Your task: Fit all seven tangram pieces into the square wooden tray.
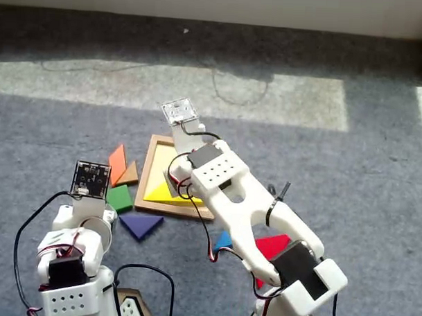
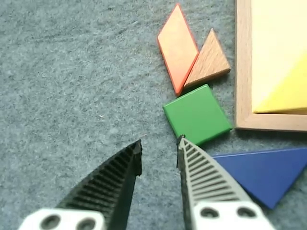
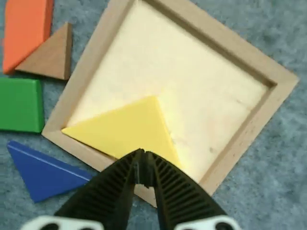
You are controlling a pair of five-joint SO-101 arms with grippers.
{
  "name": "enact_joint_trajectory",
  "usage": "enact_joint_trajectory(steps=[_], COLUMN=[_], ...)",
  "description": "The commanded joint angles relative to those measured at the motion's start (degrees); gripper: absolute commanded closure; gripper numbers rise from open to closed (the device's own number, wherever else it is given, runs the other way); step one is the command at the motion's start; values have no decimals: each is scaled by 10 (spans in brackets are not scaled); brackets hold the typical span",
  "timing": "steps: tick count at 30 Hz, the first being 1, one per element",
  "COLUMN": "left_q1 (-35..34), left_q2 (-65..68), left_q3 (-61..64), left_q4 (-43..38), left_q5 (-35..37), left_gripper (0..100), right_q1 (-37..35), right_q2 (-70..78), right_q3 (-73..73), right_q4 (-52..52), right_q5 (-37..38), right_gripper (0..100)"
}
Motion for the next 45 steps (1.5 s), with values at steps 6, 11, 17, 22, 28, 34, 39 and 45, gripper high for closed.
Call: enact_joint_trajectory(steps=[6, 11, 17, 22, 28, 34, 39, 45], left_q1=[-5, -5, -5, -5, -5, -5, -5, -5], left_q2=[-18, -18, -18, -18, -18, -18, -18, -18], left_q3=[-4, -4, -4, -4, -4, -4, -4, -4], left_q4=[-1, -1, -1, -1, -1, -1, -1, -1], left_q5=[-7, -7, -7, -7, -7, -7, -7, -7], left_gripper=[852, 852, 852, 852, 852, 852, 852, 852], right_q1=[7, 6, 25, 61, 111, 168, 182, 180], right_q2=[45, 43, -44, -203, -363, -399, -399, -398], right_q3=[29, 23, -34, 38, 233, 333, 355, 376], right_q4=[-29, 93, 210, 244, 179, 152, 157, 152], right_q5=[-1, 1, 0, 1, 1, 25, -50, -105], right_gripper=[993, 993, 993, 993, 989, 865, 646, 637])
